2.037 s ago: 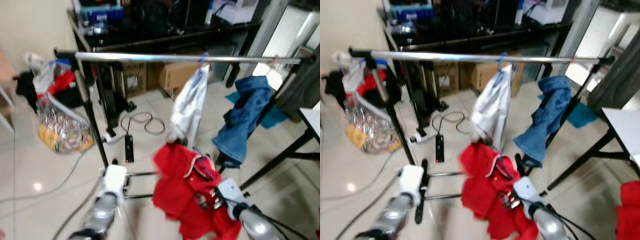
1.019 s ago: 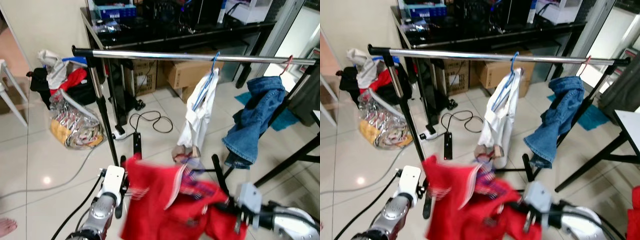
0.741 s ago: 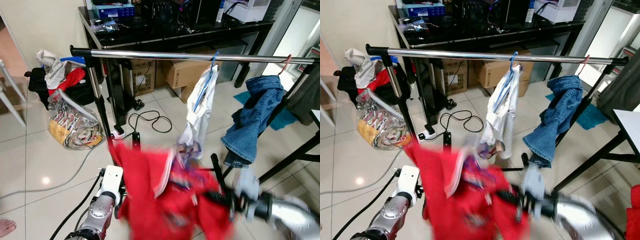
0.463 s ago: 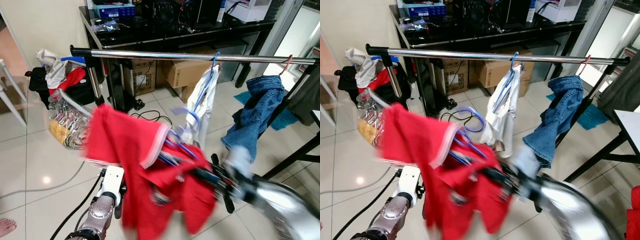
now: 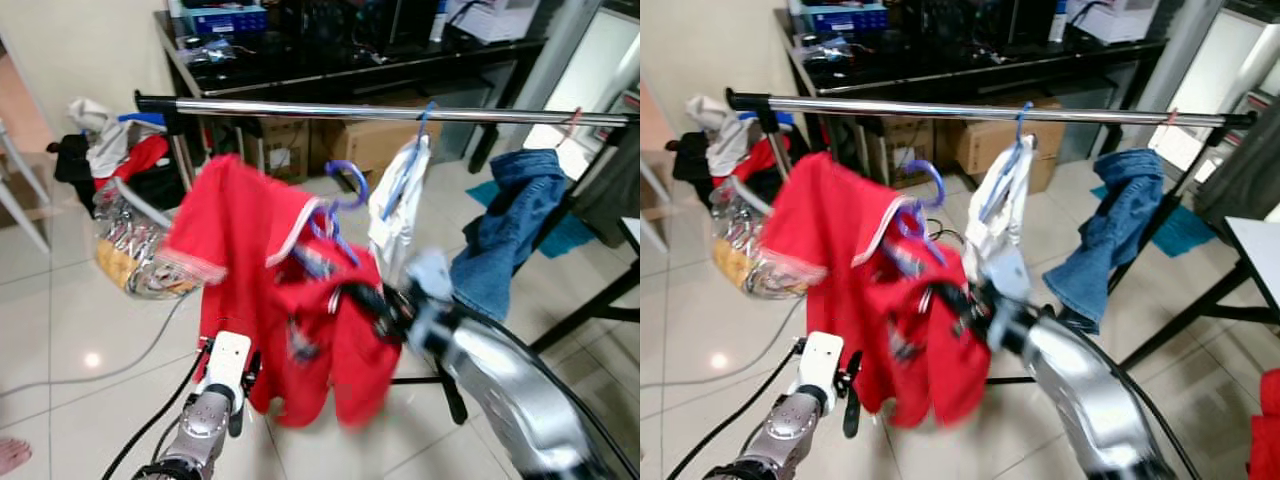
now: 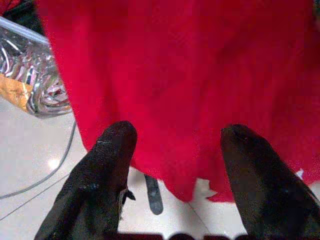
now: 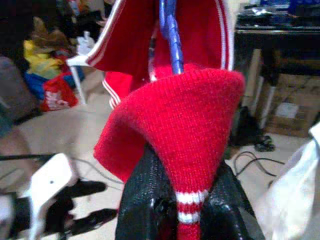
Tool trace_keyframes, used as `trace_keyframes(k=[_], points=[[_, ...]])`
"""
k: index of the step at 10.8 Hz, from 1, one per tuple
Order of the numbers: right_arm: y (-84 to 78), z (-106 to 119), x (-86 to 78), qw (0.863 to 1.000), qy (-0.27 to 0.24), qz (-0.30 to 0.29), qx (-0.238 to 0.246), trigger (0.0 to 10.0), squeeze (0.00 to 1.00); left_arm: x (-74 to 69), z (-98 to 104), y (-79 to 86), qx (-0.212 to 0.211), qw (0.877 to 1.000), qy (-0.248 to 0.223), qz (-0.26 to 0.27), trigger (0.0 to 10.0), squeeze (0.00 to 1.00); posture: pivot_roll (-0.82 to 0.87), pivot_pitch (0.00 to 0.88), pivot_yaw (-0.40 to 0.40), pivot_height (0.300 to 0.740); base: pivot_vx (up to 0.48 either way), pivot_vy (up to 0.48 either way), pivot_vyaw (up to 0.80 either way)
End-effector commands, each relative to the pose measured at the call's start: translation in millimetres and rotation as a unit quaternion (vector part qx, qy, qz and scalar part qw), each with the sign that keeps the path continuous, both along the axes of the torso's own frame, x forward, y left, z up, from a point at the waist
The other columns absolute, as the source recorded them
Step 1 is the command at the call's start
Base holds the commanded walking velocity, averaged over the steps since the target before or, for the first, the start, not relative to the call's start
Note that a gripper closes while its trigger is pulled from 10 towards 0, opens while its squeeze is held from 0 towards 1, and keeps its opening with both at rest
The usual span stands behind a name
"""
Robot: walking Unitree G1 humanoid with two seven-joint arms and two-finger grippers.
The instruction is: Hang hanger
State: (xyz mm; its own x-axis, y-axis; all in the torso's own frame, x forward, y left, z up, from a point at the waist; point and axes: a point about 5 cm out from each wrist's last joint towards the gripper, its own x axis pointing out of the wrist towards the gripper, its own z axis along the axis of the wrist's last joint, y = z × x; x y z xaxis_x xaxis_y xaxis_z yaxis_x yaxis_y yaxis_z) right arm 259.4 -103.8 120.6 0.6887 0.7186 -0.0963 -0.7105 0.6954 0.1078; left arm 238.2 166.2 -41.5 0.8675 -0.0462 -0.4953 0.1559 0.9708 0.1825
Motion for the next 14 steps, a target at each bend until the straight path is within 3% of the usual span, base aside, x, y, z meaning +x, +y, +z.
trace_keyframes(k=[1, 2, 5, 6, 8, 10, 13, 14], points=[[0.1, 5, 3.0, 1.000, -0.010, -0.007, -0.002, 10.0, 0.00, -0.7, 0, -1.0, 0.001, 1.000, 0.000, -0.007, 10.0, 0.00, -0.04, 0.000, -0.017, 0.740, 0.000, 0.000, 0.00], [9.4, 3, 16.6, 0.998, -0.009, -0.044, -0.032, 10.0, 0.00, -0.3, 0, -0.9, 0.001, 1.000, -0.001, -0.005, 10.0, 0.00, -0.03, 0.000, -0.022, 0.740, 0.000, 0.000, 0.00], [24.9, 5, 31.7, 0.995, -0.017, -0.074, -0.062, 10.0, 0.00, 0.6, 1, -2.2, -0.002, 1.000, -0.004, -0.004, 10.0, 0.00, -0.03, 0.000, -0.025, 0.740, 0.000, 0.000, 0.00], [41.0, 12, 45.5, 0.992, -0.034, -0.087, -0.085, 10.0, 0.00, 1.0, 1, -3.9, -0.003, 1.000, -0.006, -0.005, 10.0, 0.00, -0.02, 0.000, -0.027, 0.740, 0.000, 0.000, 0.00], [48.2, 22, 55.7, 0.990, -0.053, -0.095, -0.095, 10.0, 0.00, 4.8, 5, -3.3, -0.011, 1.000, -0.022, 0.002, 10.0, 0.00, -0.02, 0.000, -0.028, 0.740, 0.000, 0.000, 0.00], [44.9, 28, 68.5, 0.984, -0.072, -0.128, -0.105, 10.0, 0.00, 12.9, 15, 1.0, -0.033, 0.998, -0.056, 0.025, 10.0, 0.00, 0.00, 0.000, -0.039, 0.740, 0.000, 0.000, 0.00], [19.6, 26, 84.8, 0.961, -0.070, -0.240, -0.116, 10.0, 0.00, 16.9, 22, 0.5, -0.064, 0.992, -0.090, 0.056, 10.0, 0.00, 0.02, 0.000, -0.050, 0.740, 0.000, 0.000, 0.00], [15.1, 27, 84.8, 0.961, -0.082, -0.240, -0.111, 10.0, 0.00, 19.8, 26, 1.0, -0.072, 0.990, -0.106, 0.063, 10.0, 0.00, 0.02, 0.000, -0.051, 0.740, 0.000, 0.000, 0.00]])
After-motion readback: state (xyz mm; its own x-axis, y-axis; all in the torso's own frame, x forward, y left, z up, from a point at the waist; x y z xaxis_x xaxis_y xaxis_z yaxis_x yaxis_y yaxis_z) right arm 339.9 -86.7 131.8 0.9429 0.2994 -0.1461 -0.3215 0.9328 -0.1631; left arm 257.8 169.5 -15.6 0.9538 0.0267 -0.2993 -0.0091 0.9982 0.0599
